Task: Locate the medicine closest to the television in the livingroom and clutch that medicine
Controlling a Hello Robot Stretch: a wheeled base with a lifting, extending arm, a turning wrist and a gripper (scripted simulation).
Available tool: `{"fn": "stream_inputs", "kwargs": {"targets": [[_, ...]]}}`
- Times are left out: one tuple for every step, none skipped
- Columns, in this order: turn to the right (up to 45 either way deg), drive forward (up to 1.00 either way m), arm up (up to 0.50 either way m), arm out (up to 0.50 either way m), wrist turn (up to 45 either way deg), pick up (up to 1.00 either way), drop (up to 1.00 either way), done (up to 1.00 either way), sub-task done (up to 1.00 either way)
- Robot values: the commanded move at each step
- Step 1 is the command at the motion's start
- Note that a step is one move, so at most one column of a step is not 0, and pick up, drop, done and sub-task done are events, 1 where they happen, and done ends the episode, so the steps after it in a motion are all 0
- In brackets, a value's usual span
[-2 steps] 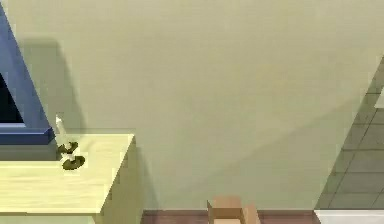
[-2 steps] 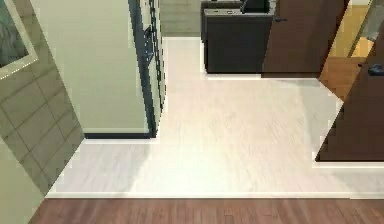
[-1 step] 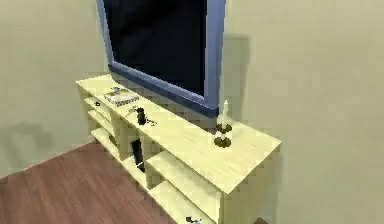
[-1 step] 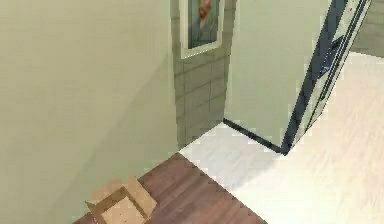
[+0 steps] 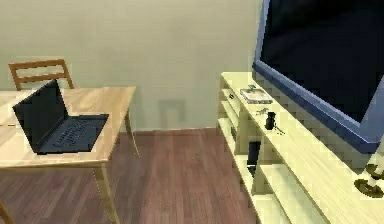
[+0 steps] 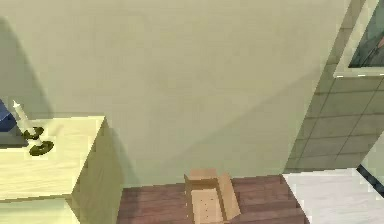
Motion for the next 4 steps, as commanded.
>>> {"fn": "stream_inputs", "kwargs": {"targets": [[0.0, 0.3, 0.0, 0.0, 0.0, 0.0, 0.0, 0.0, 0.0], [-45.0, 0.0, 0.0, 0.0, 0.0, 0.0, 0.0, 0.0, 0.0], [-12.0, 0.0, 0.0, 0.0, 0.0, 0.0, 0.0, 0.0, 0.0], [45.0, 0.0, 0.0, 0.0, 0.0, 0.0, 0.0, 0.0, 0.0]]}}
